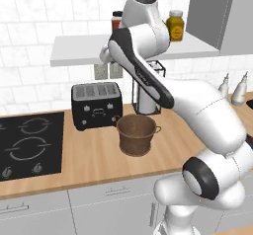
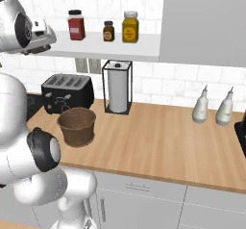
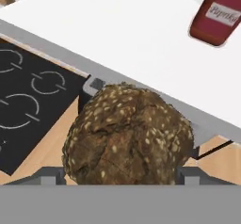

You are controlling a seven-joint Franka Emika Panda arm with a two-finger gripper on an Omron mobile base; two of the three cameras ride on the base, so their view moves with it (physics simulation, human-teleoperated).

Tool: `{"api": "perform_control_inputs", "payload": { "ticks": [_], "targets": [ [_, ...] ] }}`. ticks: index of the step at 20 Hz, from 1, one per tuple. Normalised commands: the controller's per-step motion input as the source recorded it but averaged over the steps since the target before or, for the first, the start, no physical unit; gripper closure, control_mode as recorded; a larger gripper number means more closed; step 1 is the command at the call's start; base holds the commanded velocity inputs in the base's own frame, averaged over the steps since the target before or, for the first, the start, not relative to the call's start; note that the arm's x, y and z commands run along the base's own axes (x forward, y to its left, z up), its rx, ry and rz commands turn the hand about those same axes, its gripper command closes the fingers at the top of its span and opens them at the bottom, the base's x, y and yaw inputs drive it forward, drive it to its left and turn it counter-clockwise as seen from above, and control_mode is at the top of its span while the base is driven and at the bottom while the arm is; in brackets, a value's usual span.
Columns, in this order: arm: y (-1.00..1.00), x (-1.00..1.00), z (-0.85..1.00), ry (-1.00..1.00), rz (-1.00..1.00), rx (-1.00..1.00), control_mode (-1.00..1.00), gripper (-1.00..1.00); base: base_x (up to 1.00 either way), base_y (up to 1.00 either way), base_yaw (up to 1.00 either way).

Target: Open the cabinet, pick up the bread from the cabinet and place it in the basket. Then move the basket to the dining counter.

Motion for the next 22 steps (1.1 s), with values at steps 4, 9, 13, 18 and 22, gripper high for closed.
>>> {"api": "perform_control_inputs", "payload": {
  "ticks": [4, 9, 13, 18, 22],
  "targets": [
    [-0.81, -1.0, -0.27, 0.0, -0.04, 0.04, -1.0, 1.0, 0.0, 0.0, 0.0],
    [-0.62, -0.91, -0.69, 0.04, -0.07, 0.0, -1.0, 1.0, 0.0, 0.0, 0.0],
    [-0.43, -0.47, -0.87, 0.06, -0.09, 0.0, -1.0, 1.0, 0.0, 0.0, 0.0],
    [-0.22, 0.15, -0.85, 0.01, -0.02, 0.0, -1.0, 1.0, 0.0, 0.0, 0.0],
    [0.0, 0.52, -0.68, 0.0, 0.01, 0.0, -1.0, 1.0, 0.0, 0.0, 0.0]
  ]
}}
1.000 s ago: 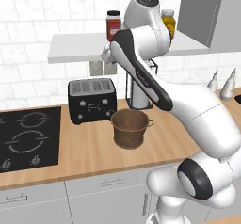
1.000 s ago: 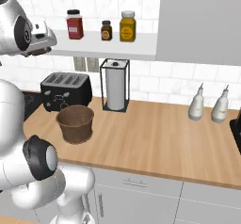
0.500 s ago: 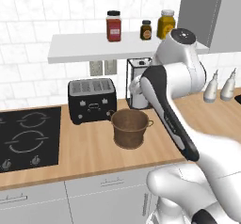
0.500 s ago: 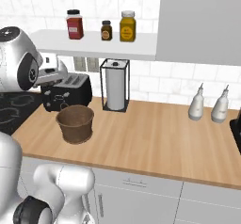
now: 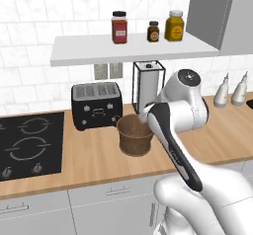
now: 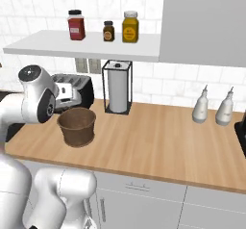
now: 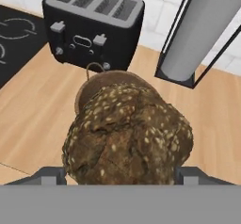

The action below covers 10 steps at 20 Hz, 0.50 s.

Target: Open the cabinet, pick up the bread from the cabinet and place it in the basket. Then move the basket to the dining counter.

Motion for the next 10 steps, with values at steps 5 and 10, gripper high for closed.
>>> {"api": "perform_control_inputs", "payload": {
  "ticks": [5, 10],
  "targets": [
    [0.02, 0.53, -0.31, 0.03, 0.0, 0.0, -1.0, 1.0, 0.0, 0.0, 0.0],
    [0.0, 0.46, -0.43, 0.05, 0.0, 0.0, -1.0, 1.0, 0.0, 0.0, 0.0]
  ]
}}
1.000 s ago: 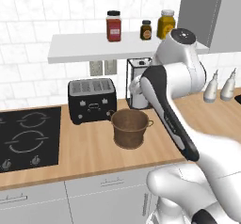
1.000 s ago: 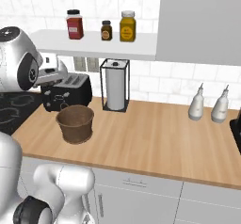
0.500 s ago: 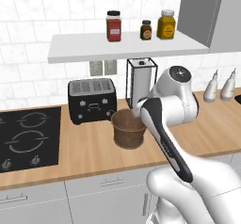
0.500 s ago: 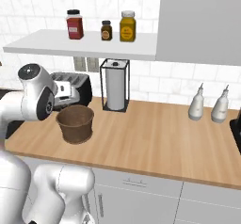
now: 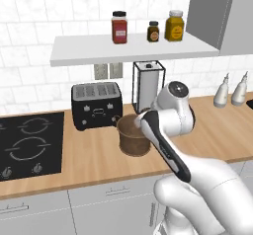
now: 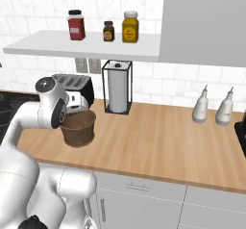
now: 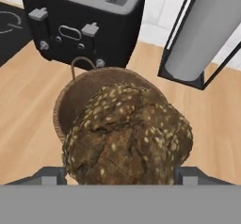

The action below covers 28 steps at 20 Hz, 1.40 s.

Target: Open the cabinet, pick up the bread from the cabinet and place it in the basket. Then move the basket to the dining counter.

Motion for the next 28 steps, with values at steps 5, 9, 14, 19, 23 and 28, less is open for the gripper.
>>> {"api": "perform_control_inputs", "payload": {
  "ticks": [5, 9, 14, 19, 23, 28],
  "targets": [
    [0.14, 0.3, -0.5, 0.1, 0.0, 0.0, -1.0, 1.0, 0.0, 0.0, 0.0],
    [0.31, 0.44, -0.13, 0.17, 0.0, 0.0, -1.0, 1.0, 0.0, 0.0, 0.0],
    [0.1, 0.47, -0.28, 0.16, 0.0, 0.0, -1.0, 1.0, 0.0, 0.0, 0.0],
    [0.0, 0.38, -0.58, 0.06, 0.0, 0.0, -1.0, 1.0, 0.0, 0.0, 0.0],
    [0.0, 0.29, -0.54, 0.0, 0.0, 0.0, -1.0, 1.0, 0.0, 0.0, 0.0],
    [0.0, 0.16, -0.42, 0.0, 0.0, 0.0, -1.0, -1.0, 0.0, 0.0, 0.0]
  ]
}}
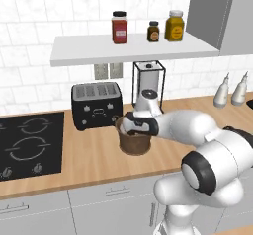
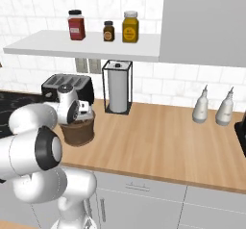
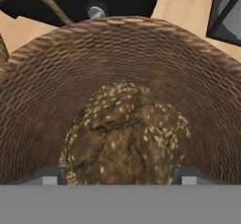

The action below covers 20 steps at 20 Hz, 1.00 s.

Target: Open the cabinet, pick up the bread from the cabinet and place it in the basket. Then move the basket to the dining counter.

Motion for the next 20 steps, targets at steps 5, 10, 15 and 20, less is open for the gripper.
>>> {"api": "perform_control_inputs", "payload": {
  "ticks": [5, 10, 15, 20],
  "targets": [
    [0.0, 0.06, -0.18, 0.02, 0.0, 0.0, -1.0, -1.0, 0.0, 0.0, 0.0],
    [-0.02, -0.03, 0.0, 0.02, 0.0, 0.0, -1.0, -1.0, 0.0, 0.0, 0.0],
    [0.0, -0.06, 0.09, 0.01, -0.02, 0.0, -1.0, -1.0, 0.0, 0.0, 0.0],
    [0.06, -0.51, 0.76, -0.01, 0.0, -0.04, -1.0, -1.0, 0.0, 0.0, 0.0]
  ]
}}
